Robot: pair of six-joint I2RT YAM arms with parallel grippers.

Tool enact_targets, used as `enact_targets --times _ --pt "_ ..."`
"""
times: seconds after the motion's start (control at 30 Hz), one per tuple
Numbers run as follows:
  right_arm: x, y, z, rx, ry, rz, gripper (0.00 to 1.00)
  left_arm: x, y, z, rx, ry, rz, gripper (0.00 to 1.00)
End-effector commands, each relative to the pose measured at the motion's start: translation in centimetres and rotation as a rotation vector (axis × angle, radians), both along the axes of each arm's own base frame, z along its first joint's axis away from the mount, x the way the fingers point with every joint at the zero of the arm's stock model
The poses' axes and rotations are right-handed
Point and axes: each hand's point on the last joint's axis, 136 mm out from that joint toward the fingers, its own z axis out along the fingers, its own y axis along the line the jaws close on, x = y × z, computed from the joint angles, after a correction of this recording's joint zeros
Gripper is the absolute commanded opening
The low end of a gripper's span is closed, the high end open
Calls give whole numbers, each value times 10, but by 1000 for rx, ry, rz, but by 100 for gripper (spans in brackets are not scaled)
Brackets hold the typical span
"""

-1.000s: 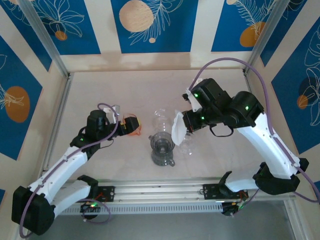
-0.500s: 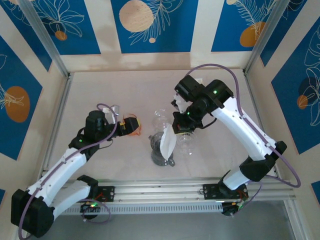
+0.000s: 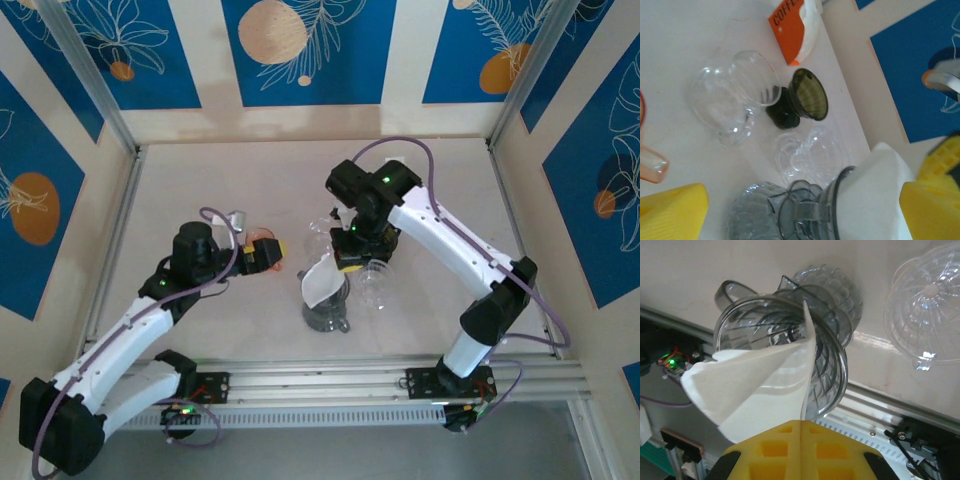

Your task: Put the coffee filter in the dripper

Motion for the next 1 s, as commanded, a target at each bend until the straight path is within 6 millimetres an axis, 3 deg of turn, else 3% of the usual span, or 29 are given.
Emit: enact_targets --times 0.0,0.23,0.4,0.57,0.67,0.97 --pt "10 -4 -9 -61 -49 -6 0 -16 -16 23 -7 -86 -98 97" --pt "16 3 -17 -100 -123 50 0 -51 -34 9 75 -91 -232 96" --pt "16 11 -17 -92 -158 73 1 -63 -37 14 69 -121 -277 97" --pt "15 13 -9 -82 -238 95 35 -64 -35 11 105 -107 -272 95" --pt "16 12 -3 -42 -299 71 48 -62 -34 7 118 -91 -259 93" --pt "6 8 3 43 -454 -6 53 -58 -37 19 113 -119 -263 94"
